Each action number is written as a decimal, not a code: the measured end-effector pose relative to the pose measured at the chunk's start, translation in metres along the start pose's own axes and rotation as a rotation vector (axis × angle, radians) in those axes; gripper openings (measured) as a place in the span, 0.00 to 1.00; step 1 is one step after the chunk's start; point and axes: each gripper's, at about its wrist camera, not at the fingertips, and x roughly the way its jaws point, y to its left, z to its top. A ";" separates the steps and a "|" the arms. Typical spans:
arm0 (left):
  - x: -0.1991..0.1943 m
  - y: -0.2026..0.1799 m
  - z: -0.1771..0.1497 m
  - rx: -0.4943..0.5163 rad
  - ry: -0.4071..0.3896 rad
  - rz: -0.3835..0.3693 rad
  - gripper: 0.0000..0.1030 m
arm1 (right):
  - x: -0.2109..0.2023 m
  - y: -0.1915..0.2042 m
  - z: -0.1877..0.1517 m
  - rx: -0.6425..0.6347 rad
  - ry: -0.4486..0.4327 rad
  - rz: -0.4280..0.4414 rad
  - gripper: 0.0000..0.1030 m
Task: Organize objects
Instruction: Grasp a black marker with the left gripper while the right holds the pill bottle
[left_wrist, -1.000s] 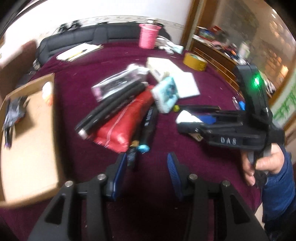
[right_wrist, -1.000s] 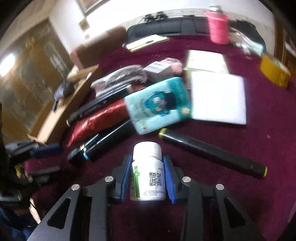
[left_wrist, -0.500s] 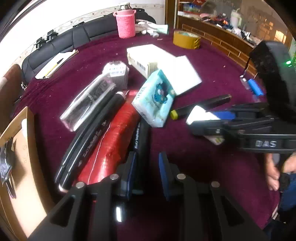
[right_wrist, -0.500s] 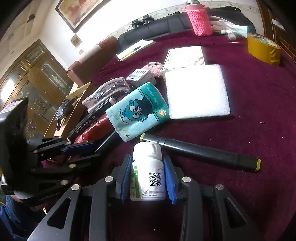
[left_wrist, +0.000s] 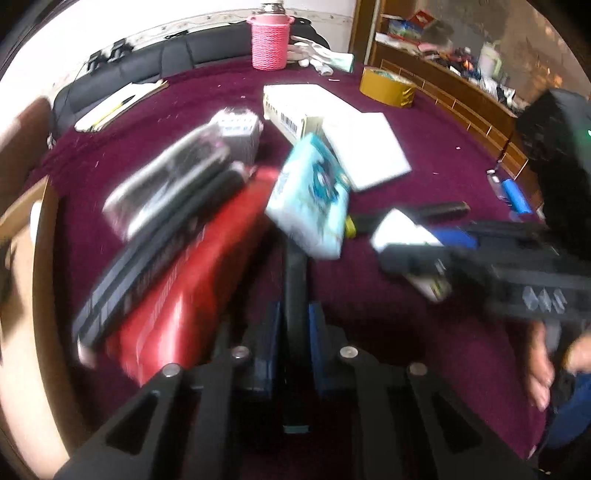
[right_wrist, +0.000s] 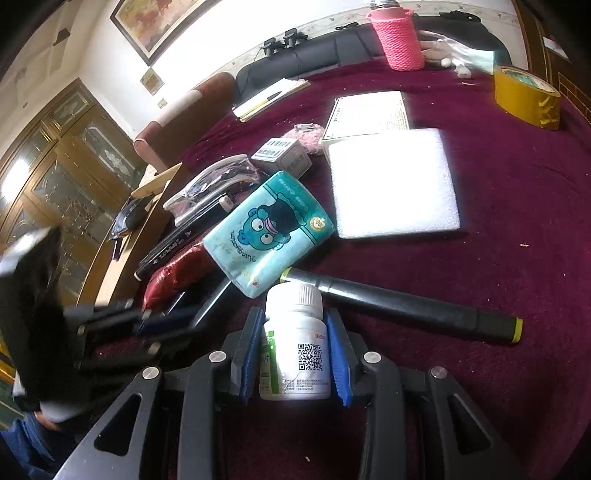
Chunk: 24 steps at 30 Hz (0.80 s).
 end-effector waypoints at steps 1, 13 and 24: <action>-0.004 0.001 -0.007 -0.012 -0.005 -0.005 0.14 | 0.000 0.002 0.000 -0.006 0.001 -0.003 0.36; 0.004 -0.014 0.001 0.037 -0.016 0.080 0.14 | 0.004 0.007 -0.001 -0.029 0.001 -0.017 0.36; -0.020 0.000 -0.027 -0.089 -0.082 -0.058 0.14 | -0.008 0.014 -0.002 -0.047 -0.057 0.003 0.36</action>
